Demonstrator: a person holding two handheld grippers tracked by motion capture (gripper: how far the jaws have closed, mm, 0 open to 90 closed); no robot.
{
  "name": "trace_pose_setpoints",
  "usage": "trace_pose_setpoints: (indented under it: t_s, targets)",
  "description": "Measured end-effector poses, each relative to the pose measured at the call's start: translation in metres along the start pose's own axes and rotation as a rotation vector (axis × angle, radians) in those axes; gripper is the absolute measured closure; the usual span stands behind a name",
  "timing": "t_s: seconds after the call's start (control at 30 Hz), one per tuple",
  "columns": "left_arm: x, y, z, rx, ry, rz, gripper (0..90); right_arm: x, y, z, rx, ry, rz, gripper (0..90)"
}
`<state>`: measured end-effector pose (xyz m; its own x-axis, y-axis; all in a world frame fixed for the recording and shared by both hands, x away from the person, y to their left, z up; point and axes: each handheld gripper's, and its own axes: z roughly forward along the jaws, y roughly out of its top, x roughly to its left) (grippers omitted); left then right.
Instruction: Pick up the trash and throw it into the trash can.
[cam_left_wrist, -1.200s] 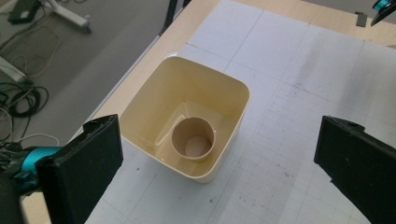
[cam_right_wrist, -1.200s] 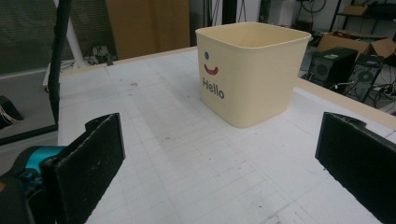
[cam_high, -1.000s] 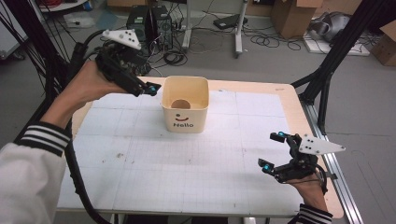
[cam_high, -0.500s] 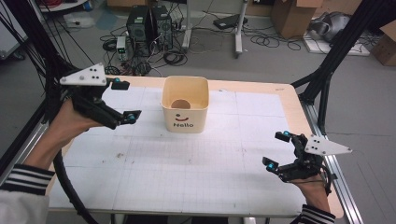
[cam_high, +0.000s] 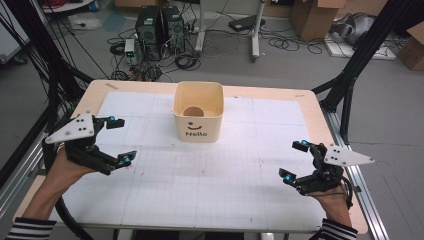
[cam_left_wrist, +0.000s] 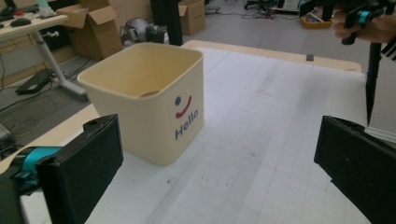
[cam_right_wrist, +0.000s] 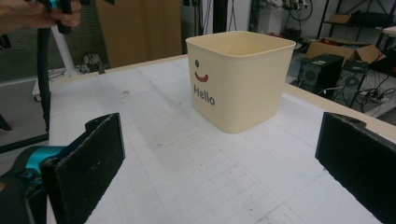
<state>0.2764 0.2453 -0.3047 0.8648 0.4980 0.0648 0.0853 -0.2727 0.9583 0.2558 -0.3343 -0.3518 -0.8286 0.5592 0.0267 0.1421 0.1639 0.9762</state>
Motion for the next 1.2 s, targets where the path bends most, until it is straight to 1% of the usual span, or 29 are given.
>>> trace_pose_setpoints:
  t_s: [0.03,0.07,0.13,0.17,0.27,0.33,0.37,0.43,0.47,0.57,0.7,0.73,0.77,0.8,0.83,0.87,0.9,1.03,1.2]
  targets:
    - [0.000,-0.004,-0.003,-0.007,0.003,-0.002,1.7,0.000,0.000,0.001,-0.001,-0.001,-0.005,0.2]
    - [-0.001,-0.008,-0.005,-0.017,0.009,-0.007,1.7,0.000,0.000,0.001,0.002,0.003,0.001,0.2]
    - [-0.002,-0.016,-0.010,-0.049,0.006,-0.018,1.7,0.000,0.000,0.002,0.003,0.002,-0.004,0.2]
    - [-0.002,-0.019,-0.012,-0.057,0.012,-0.021,1.7,0.000,0.000,0.003,0.004,0.003,-0.004,0.2]
    - [-0.003,-0.029,-0.016,-0.064,0.019,-0.023,1.8,0.001,0.000,0.004,0.005,0.003,-0.002,0.2]
    - [-0.004,-0.034,-0.018,-0.081,0.014,-0.031,1.7,0.002,0.000,0.005,0.005,0.006,0.000,0.3]
    - [-0.004,-0.038,-0.019,-0.087,0.014,-0.036,1.7,0.002,0.000,0.005,0.005,0.004,-0.006,0.2]
    - [-0.005,-0.043,-0.020,-0.097,0.016,-0.037,1.7,0.002,0.000,0.007,0.012,0.006,-0.002,0.3]
    - [-0.005,-0.047,-0.020,-0.098,0.018,-0.051,1.7,0.002,0.000,0.007,0.013,0.005,-0.006,0.3]
    - [-0.003,-0.054,-0.023,-0.110,0.024,-0.073,1.7,0.003,0.000,0.009,0.013,0.005,-0.011,0.2]
    - [-0.001,-0.063,-0.028,-0.163,0.029,-0.118,1.8,0.003,-0.001,0.011,0.024,0.002,-0.013,0.2]
    - [0.000,-0.064,-0.028,-0.155,0.028,-0.126,1.8,0.002,-0.001,0.011,0.021,-0.001,-0.014,0.2]
    - [0.000,-0.064,-0.028,-0.137,0.026,-0.136,1.7,0.002,-0.001,0.011,0.022,-0.001,-0.016,0.2]
    - [0.001,-0.065,-0.029,-0.133,0.027,-0.143,1.7,0.002,-0.001,0.011,0.022,-0.001,-0.014,0.2]
    - [0.001,-0.066,-0.029,-0.137,0.024,-0.149,1.7,0.003,-0.001,0.011,0.023,0.000,-0.012,0.2]
    - [0.001,-0.066,-0.029,-0.135,0.023,-0.149,1.7,0.002,-0.001,0.012,0.023,-0.002,-0.018,0.2]
    - [0.002,-0.066,-0.029,-0.132,0.026,-0.151,1.8,0.003,-0.001,0.012,0.025,-0.001,-0.011,0.3]
    - [0.002,-0.067,-0.027,-0.124,0.023,-0.154,1.7,0.003,-0.001,0.013,0.028,0.004,-0.015,0.2]
    - [0.003,-0.070,-0.028,-0.129,0.022,-0.166,1.8,0.003,-0.001,0.013,0.027,0.004,-0.013,0.3]
